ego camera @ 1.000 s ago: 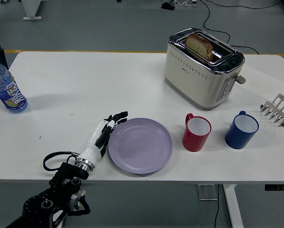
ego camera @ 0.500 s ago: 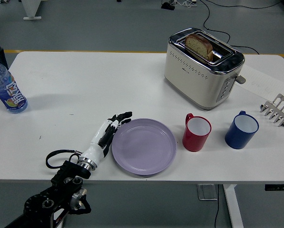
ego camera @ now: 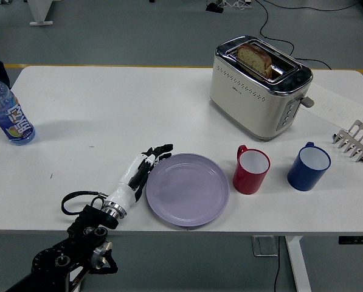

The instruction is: Push plate across desktop

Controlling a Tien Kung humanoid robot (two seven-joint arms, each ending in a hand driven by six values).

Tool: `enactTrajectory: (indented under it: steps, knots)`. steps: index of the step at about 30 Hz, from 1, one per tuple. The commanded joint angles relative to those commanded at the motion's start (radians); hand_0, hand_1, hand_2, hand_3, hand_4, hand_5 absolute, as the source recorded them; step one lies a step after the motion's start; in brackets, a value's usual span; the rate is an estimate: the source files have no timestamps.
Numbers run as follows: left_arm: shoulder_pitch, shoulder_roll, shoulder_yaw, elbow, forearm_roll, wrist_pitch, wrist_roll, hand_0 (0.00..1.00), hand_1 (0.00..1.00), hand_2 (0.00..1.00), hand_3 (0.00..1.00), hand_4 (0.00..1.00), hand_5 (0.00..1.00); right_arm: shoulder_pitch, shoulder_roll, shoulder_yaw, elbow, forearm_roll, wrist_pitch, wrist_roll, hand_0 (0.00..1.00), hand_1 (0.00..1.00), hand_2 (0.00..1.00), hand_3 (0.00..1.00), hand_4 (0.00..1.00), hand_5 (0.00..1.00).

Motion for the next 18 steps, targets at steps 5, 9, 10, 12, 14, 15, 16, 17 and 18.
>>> enactTrajectory:
  steps: [5, 9, 10, 12, 14, 15, 16, 17, 18]
  knots:
    - [0.001, 0.0, 0.004, -0.007, -0.001, -0.002, 0.004, 0.849, 0.856, 0.868, 0.778, 0.458, 0.998, 0.002, -0.001, 0.001, 0.0, -0.004, 0.001, -0.001, 0.7, 0.67, 0.777, 0.624, 0.48, 0.405]
    - [0.0, 0.0, 0.007, -0.009, -0.001, -0.003, 0.005, 0.848, 0.857, 0.866, 0.778, 0.46, 0.998, 0.002, -0.001, 0.002, 0.0, -0.005, 0.001, -0.001, 0.701, 0.67, 0.776, 0.624, 0.48, 0.404]
    - [-0.001, 0.0, 0.008, -0.009, -0.001, -0.003, 0.005, 0.848, 0.857, 0.866, 0.778, 0.46, 0.998, 0.002, -0.001, 0.002, 0.0, -0.004, 0.001, -0.001, 0.701, 0.67, 0.776, 0.624, 0.48, 0.404]
    - [-0.002, 0.0, 0.01, -0.009, -0.001, -0.005, 0.007, 0.848, 0.857, 0.866, 0.778, 0.46, 0.998, 0.001, 0.0, 0.002, 0.0, -0.003, 0.001, 0.0, 0.701, 0.67, 0.776, 0.624, 0.48, 0.404]
    - [-0.004, 0.0, 0.012, -0.009, -0.002, -0.006, 0.007, 0.848, 0.856, 0.866, 0.778, 0.461, 0.998, 0.001, 0.0, 0.003, 0.0, -0.006, 0.001, -0.001, 0.7, 0.669, 0.776, 0.622, 0.48, 0.403]
    - [-0.006, 0.0, 0.015, -0.009, -0.003, -0.006, 0.007, 0.848, 0.856, 0.866, 0.778, 0.461, 0.998, 0.001, 0.0, 0.004, 0.0, -0.007, 0.001, -0.002, 0.7, 0.669, 0.776, 0.622, 0.48, 0.403]
    - [-0.008, 0.0, 0.017, -0.009, -0.005, -0.006, 0.008, 0.848, 0.856, 0.866, 0.778, 0.461, 0.998, 0.001, 0.0, 0.004, 0.0, -0.008, 0.002, -0.002, 0.7, 0.669, 0.776, 0.622, 0.48, 0.403]
    - [-0.009, 0.0, 0.018, -0.009, -0.005, -0.006, 0.008, 0.848, 0.856, 0.866, 0.778, 0.461, 0.998, 0.001, 0.0, 0.004, 0.001, -0.008, 0.002, -0.003, 0.7, 0.669, 0.776, 0.622, 0.48, 0.403]
    - [-0.012, 0.0, 0.023, -0.01, -0.006, -0.01, 0.009, 0.848, 0.856, 0.866, 0.778, 0.461, 0.998, 0.0, 0.0, 0.005, 0.001, -0.01, 0.002, -0.003, 0.7, 0.669, 0.776, 0.622, 0.48, 0.403]
